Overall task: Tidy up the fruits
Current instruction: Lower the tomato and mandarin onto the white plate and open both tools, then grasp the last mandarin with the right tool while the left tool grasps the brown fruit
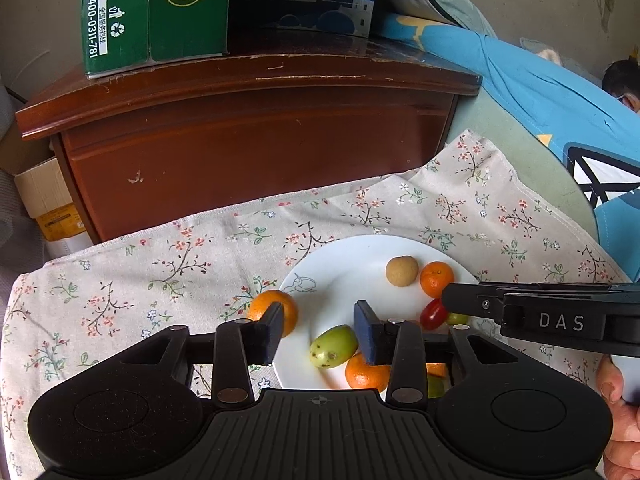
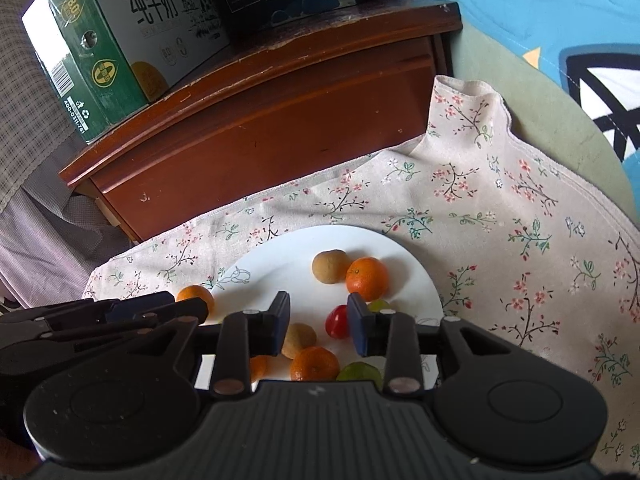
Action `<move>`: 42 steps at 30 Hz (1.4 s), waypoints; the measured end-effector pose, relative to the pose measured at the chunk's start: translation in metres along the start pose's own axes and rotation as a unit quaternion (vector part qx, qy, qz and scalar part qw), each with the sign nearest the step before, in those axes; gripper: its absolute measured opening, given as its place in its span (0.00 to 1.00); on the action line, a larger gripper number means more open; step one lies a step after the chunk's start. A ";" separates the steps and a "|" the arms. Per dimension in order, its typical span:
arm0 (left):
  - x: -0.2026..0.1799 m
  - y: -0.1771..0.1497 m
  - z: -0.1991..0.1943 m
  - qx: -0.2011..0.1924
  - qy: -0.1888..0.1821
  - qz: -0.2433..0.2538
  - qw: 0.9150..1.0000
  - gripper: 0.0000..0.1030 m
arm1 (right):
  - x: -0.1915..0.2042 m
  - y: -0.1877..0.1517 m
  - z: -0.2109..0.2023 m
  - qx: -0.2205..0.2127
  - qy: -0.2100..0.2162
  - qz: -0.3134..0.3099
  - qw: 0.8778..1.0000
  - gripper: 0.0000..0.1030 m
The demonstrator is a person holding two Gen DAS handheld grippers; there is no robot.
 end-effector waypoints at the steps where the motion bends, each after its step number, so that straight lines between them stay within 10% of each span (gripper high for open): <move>1: 0.001 0.001 -0.004 -0.006 0.007 -0.004 1.000 0.58 | 0.001 0.000 -0.001 0.000 0.000 -0.001 1.000 0.37; 10: 0.009 -0.006 -0.033 -0.005 0.050 0.014 0.999 0.78 | 0.013 -0.008 -0.016 0.005 0.016 -0.001 1.000 0.41; 42: 0.101 -0.040 -0.109 -0.002 0.097 -0.086 0.992 0.79 | 0.086 -0.105 -0.019 0.069 0.049 -0.123 0.989 0.44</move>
Point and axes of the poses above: each gripper's, at about its wrist camera, not at the fingertips, and z roughly the way its jaws point, x to its left, y to its top, the point moved 4 cm from there along z, roughly the way its jaws point, and after that the axes turned 4 degrees about -z, right-handed, at the moved point
